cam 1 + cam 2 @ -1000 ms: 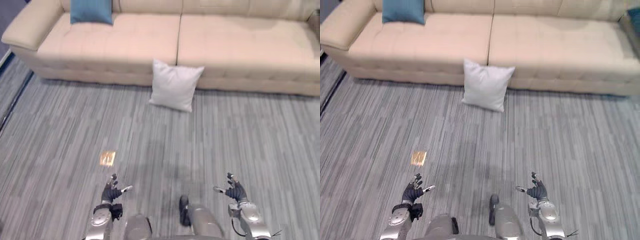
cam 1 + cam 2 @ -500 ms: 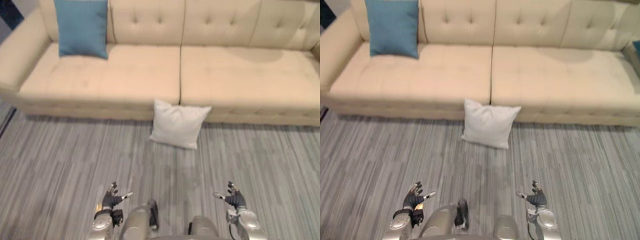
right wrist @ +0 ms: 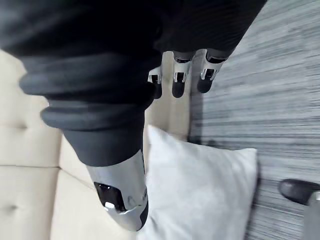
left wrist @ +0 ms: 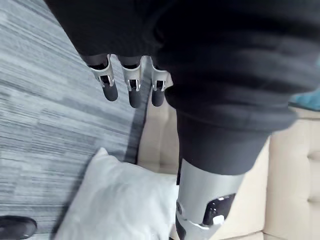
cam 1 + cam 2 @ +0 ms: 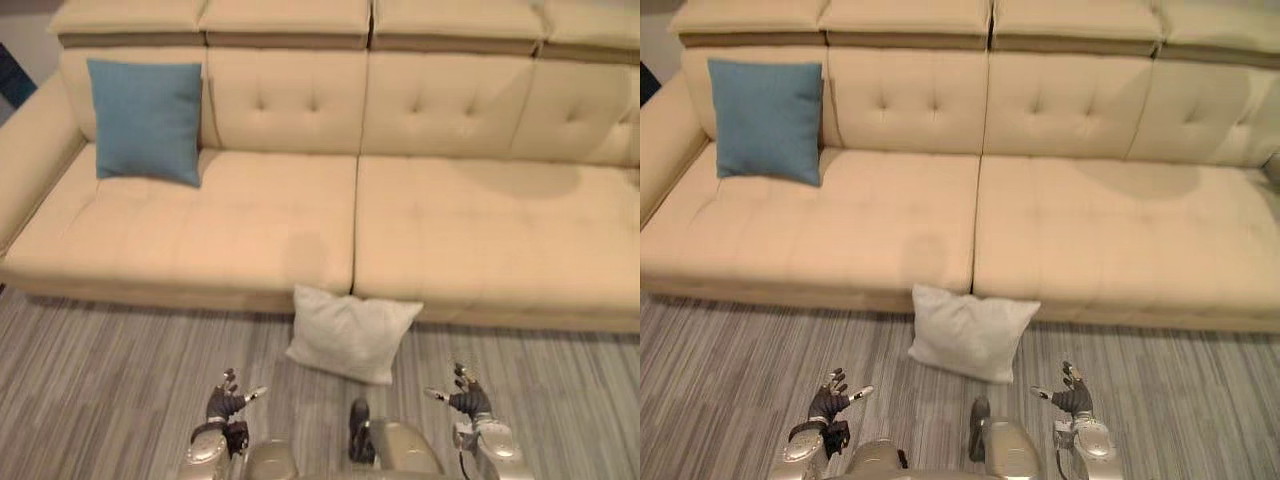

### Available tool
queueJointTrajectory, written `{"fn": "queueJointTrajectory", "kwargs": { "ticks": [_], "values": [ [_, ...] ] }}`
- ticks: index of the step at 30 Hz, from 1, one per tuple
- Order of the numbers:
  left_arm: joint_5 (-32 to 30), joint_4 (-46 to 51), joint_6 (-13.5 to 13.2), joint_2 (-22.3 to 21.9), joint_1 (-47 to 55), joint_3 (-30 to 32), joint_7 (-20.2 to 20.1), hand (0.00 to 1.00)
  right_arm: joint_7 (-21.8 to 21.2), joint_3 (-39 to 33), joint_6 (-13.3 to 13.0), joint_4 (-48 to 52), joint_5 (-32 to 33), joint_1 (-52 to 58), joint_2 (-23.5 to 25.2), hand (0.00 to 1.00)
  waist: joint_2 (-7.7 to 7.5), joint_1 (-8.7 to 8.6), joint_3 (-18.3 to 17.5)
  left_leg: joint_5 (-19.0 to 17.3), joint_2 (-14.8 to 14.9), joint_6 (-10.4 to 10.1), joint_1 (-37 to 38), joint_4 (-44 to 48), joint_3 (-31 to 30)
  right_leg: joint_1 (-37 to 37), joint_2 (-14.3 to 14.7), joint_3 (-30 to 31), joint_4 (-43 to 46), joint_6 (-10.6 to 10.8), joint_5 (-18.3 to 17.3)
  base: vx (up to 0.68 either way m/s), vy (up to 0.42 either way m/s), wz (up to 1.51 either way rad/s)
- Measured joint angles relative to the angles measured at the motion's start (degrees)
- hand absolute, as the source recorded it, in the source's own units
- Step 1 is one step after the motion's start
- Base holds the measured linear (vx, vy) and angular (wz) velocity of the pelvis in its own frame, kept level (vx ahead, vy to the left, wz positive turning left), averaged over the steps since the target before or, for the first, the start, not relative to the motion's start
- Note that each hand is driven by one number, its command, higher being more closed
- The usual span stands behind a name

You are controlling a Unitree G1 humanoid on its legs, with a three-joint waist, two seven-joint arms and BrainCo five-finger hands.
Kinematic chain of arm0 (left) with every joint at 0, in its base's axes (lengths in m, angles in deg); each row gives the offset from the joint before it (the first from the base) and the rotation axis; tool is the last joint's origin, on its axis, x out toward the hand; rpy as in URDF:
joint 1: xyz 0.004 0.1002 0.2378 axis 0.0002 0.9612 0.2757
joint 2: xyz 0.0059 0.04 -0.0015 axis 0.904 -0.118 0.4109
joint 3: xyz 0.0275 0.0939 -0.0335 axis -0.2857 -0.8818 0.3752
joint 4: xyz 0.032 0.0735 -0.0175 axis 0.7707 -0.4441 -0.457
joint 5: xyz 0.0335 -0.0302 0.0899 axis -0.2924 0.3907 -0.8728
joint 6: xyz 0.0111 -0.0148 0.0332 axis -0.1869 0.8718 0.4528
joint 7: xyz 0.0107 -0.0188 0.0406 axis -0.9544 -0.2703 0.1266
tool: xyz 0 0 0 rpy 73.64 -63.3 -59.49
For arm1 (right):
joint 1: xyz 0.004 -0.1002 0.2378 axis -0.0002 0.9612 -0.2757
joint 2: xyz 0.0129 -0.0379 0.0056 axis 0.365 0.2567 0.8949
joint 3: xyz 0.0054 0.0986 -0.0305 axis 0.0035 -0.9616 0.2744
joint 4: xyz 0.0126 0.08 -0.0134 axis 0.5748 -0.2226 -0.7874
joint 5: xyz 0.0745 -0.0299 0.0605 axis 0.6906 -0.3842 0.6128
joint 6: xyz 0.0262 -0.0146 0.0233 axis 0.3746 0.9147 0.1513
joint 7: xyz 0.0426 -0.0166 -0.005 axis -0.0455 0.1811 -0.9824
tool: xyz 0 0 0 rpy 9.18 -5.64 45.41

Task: Pick up cushions and gather them together orderly.

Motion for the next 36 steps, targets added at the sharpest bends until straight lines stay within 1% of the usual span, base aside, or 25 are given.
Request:
{"fn": "queueJointTrajectory", "kwargs": {
  "ticks": [1, 2, 3, 4, 5, 7, 8, 9, 12, 14, 15, 16, 17, 19, 20, 21, 22, 25, 27, 28, 29, 31, 33, 35, 36],
  "values": [
    [0.00, -0.08, 0.01, 0.00, 0.24, -0.03, 0.01, 0.00, 0.02, -0.53, 0.02, -0.30, 0.12, 0.05, 0.09, 0.00, 0.10, 0.01, -0.02, 0.28, -1.08, -0.45, -0.20, -8.37, -0.48, 0.52, -0.11, 0.66, -0.17, 0.90, -0.55, 0.25, 0.066, -0.46],
    [-0.08, -0.19, 0.02, -0.02, 0.24, -0.13, 0.03, 0.00, 0.04, -0.95, 0.03, -0.47, 0.14, 0.19, 0.06, 0.00, 0.44, -0.22, -0.08, 1.19, -1.77, -1.03, 0.11, -13.94, -1.10, 0.78, -0.04, 0.87, -0.15, 1.44, -0.91, 0.23, 0.110, -0.33],
    [-0.07, -0.63, 0.02, -0.20, 0.21, -0.71, -0.01, 0.00, 0.19, -1.75, 0.09, -0.58, 0.24, 0.72, -0.49, 0.00, 1.87, -0.38, -0.19, 6.21, -2.21, -0.80, 0.40, -21.12, -2.45, 0.74, 0.74, 1.53, 0.84, 2.65, -2.16, 0.22, 0.161, -0.37],
    [-0.06, -0.83, 0.04, 0.02, -0.03, -0.71, 0.01, 0.00, 0.31, -2.15, 0.33, -1.04, 0.24, 0.90, -0.52, 0.00, 2.12, -0.25, -0.15, 6.08, -2.48, -1.84, 1.16, -22.20, -2.94, -0.19, 0.71, 2.51, 3.16, 3.71, -3.83, 0.20, 0.170, -0.30],
    [-0.06, -0.95, 0.04, 0.24, -0.24, -0.71, 0.02, 0.00, 0.42, -2.14, 0.32, -1.02, 0.25, 1.11, -0.37, 0.00, 1.73, -0.43, -0.35, 6.05, -3.31, -1.75, 1.33, -22.87, -2.79, -0.59, -0.05, 3.10, 3.96, 4.36, -4.27, 0.19, 0.196, -0.20],
    [-0.08, -0.95, -0.01, 0.73, -1.40, -0.73, -0.01, 0.00, 0.57, -2.06, 0.30, -1.26, 0.24, 1.55, -0.47, 0.00, 0.98, -0.34, -0.56, 5.51, -5.24, -0.86, 1.23, -24.69, -0.93, -3.32, -2.18, 4.96, 5.44, 6.06, -5.65, 0.14, 0.187, -0.24],
    [-0.07, -0.95, -0.01, 1.42, -1.73, -0.71, 0.00, 0.00, 0.64, -1.82, 0.30, -1.95, 0.24, 0.46, -0.45, 0.00, 0.86, -0.14, -0.45, 5.04, -5.84, -0.12, 0.51, -24.48, 0.31, -4.64, -2.53, 6.08, 6.18, 6.45, -5.87, 0.07, 0.106, -0.35],
    [-0.07, -0.95, -0.01, 1.63, -1.84, -0.71, 0.00, 0.00, 0.67, -1.75, 0.30, -2.14, 0.24, 0.12, -0.44, 0.00, 0.87, -0.15, -0.44, 4.93, -5.97, 0.04, 0.20, -24.32, 0.45, -5.01, -2.71, 6.39, 6.37, 6.50, -5.91, 0.08, 0.095, -0.30],
    [0.34, -0.49, -0.10, 4.69, -4.24, -0.63, 0.18, 0.00, 1.05, -1.13, 0.19, -2.99, 0.28, -3.41, -0.45, 0.00, 0.58, -0.27, 1.72, 3.93, -6.39, 1.22, -2.82, -21.91, 1.75, -8.41, -3.31, 7.82, 7.90, 7.33, -6.16, 0.02, 0.095, -0.21],
    [1.00, 0.63, -1.12, 7.00, -7.11, -0.59, 0.75, 0.00, 1.41, -1.01, 0.19, -4.15, 0.50, -7.47, -0.62, 0.00, 0.48, -0.07, 4.42, 2.72, -5.60, 1.94, -7.01, -17.95, 2.05, -12.12, -3.32, 8.53, 10.01, 7.43, -6.14, -0.04, 0.076, -0.16],
    [1.53, 1.14, -1.31, 7.42, -7.74, -0.58, 1.07, 0.00, 1.70, -0.91, 0.17, -4.15, 0.54, -8.53, -0.63, 0.00, 0.44, 0.10, 5.25, 2.33, -5.30, 2.01, -8.04, -16.87, 2.15, -13.24, -3.29, 8.87, 10.76, 7.44, -6.14, -0.08, 0.088, -0.21],
    [2.30, 1.36, -1.49, 7.83, -9.66, -0.59, 1.63, 0.00, 2.55, -0.82, 0.10, -4.07, 1.14, -10.52, -0.71, 0.00, 0.43, 0.65, 6.68, 1.96, -4.54, 2.50, -10.58, -14.39, 2.74, -15.85, -3.04, 9.73, 12.81, 7.44, -6.14, -0.08, 0.057, -0.21],
    [2.72, 1.35, -1.56, 7.83, -10.70, -0.61, 1.76, 0.00, 2.77, -0.82, 0.10, -4.04, 1.59, -11.33, -0.80, 0.00, 0.39, 1.18, 7.21, 1.88, -4.33, 2.63, -11.91, -13.27, 2.89, -17.32, -3.02, 9.86, 13.83, 7.45, -6.15, -0.11, 0.029, -0.22],
    [4.32, 1.46, -2.17, 7.52, -14.59, -0.61, 2.56, 0.00, 3.59, 0.00, 0.08, -3.94, 3.04, -15.30, -1.04, 0.00, 0.44, 1.41, 9.79, 1.03, -3.31, 3.29, -16.82, -9.30, 3.02, -22.37, -2.74, 9.90, 17.34, 7.56, -6.26, -0.11, 0.006, -0.15],
    [4.63, 1.48, -2.29, 7.39, -15.61, -0.56, 2.78, 0.00, 3.89, 0.42, 0.06, -3.93, 3.22, -16.53, -1.08, 0.00, 0.53, 1.43, 10.38, 0.33, -2.76, 3.09, -18.34, -8.23, 3.02, -24.04, -2.51, 9.85, 18.37, 7.65, -6.35, -0.14, 0.016, -0.18],
    [5.50, 1.42, -2.49, 7.05, -17.57, -0.53, 3.01, 0.00, 4.60, 1.32, 0.06, -3.91, 3.84, -19.03, -1.12, 0.00, 0.61, 1.45, 10.91, -1.45, -1.93, 2.80, -21.73, -6.22, 2.99, -27.71, -1.96, 9.90, 20.46, 7.67, -6.88, -0.17, 0.013, -0.18],
    [6.26, 1.24, -2.51, 6.57, -20.12, -0.51, 3.17, 0.00, 5.22, 1.91, -0.01, -3.88, 4.70, -21.77, -1.14, 0.00, 0.36, 1.45, 11.69, -2.01, -1.54, 3.20, -25.77, -3.94, 2.95, -31.74, -1.96, 9.91, 22.77, 7.76, -7.62, -0.21, 0.008, -0.15],
    [7.84, 1.24, -2.55, 4.43, -27.14, 0.06, 4.11, 0.00, 7.19, 3.92, -0.07, -3.87, 5.01, -29.74, -1.37, 0.00, 0.54, 1.34, 14.75, -2.50, -0.58, 3.84, -34.80, 1.29, 2.56, -40.92, -1.87, 10.01, 27.65, 7.77, -7.72, -0.18, 0.005, -0.06],
    [8.44, 1.60, -2.60, 3.42, -30.79, 0.22, 4.52, 0.00, 7.74, 4.47, -0.16, -3.81, 5.46, -33.66, -1.36, 0.00, 0.55, 1.32, 15.87, -2.55, -0.25, 3.98, -39.44, 3.64, 1.86, -45.42, -1.84, 9.97, 30.05, 7.75, -7.73, -0.17, -0.011, 0.05],
    [8.84, 1.98, -2.69, 2.41, -34.06, 0.23, 5.33, 0.00, 8.93, 5.18, -0.17, -3.16, 5.52, -37.11, -1.39, 0.00, 0.58, 1.45, 16.85, -2.52, 0.08, 4.04, -43.70, 5.85, 1.24, -49.48, -1.85, 9.77, 32.69, 7.60, -7.92, -0.13, -0.023, 0.09],
    [8.93, 2.17, -2.69, 2.07, -35.17, 0.22, 5.45, 0.00, 9.29, 5.32, -0.17, -2.70, 5.54, -38.26, -1.38, 0.00, 0.60, 1.45, 17.12, -2.51, 0.23, 4.05, -45.21, 6.69, 1.05, -51.00, -1.83, 9.70, 33.56, 7.59, -7.97, -0.14, -0.028, 0.09],
    [9.29, 4.13, -2.76, 0.47, -38.57, 0.18, 6.53, 0.00, 10.78, 6.15, -0.31, -1.69, 6.61, -43.83, -1.29, 0.00, 0.58, 1.58, 17.87, -2.44, 0.42, 4.18, -50.92, 9.64, 0.38, -56.81, -1.88, 9.68, 37.10, 7.46, -8.28, -0.10, -0.021, 0.06],
    [9.34, 4.99, -2.86, -0.41, -39.75, 0.09, 6.96, 0.00, 11.65, 6.72, -0.39, -1.67, 6.80, -46.41, -1.09, 0.00, 0.59, 1.66, 17.88, -2.41, 0.61, 4.24, -53.34, 11.10, 0.05, -59.35, -1.87, 9.64, 38.90, 7.34, -8.40, -0.08, -0.023, 0.04],
    [9.36, 5.86, -3.05, -1.70, -40.67, 0.01, 7.94, 0.00, 14.03, 5.86, -1.05, -1.41, 7.21, -48.07, -0.62, 0.00, 0.61, 1.79, 17.90, -2.31, 0.94, 4.42, -55.18, 12.40, -0.09, -61.23, -1.83, 9.60, 40.26, 7.32, -8.46, -0.06, -0.026, 0.02],
    [9.36, 6.31, -3.12, -1.91, -40.66, -0.04, 8.21, 0.00, 14.24, 5.89, -1.07, -0.91, 7.21, -48.28, -0.73, 0.00, 0.61, 1.81, 17.90, -2.29, 1.05, 4.48, -55.55, 12.67, -0.16, -61.54, -1.82, 9.53, 40.59, 7.32, -8.46, -0.06, -0.022, 0.01]
  ]
}}
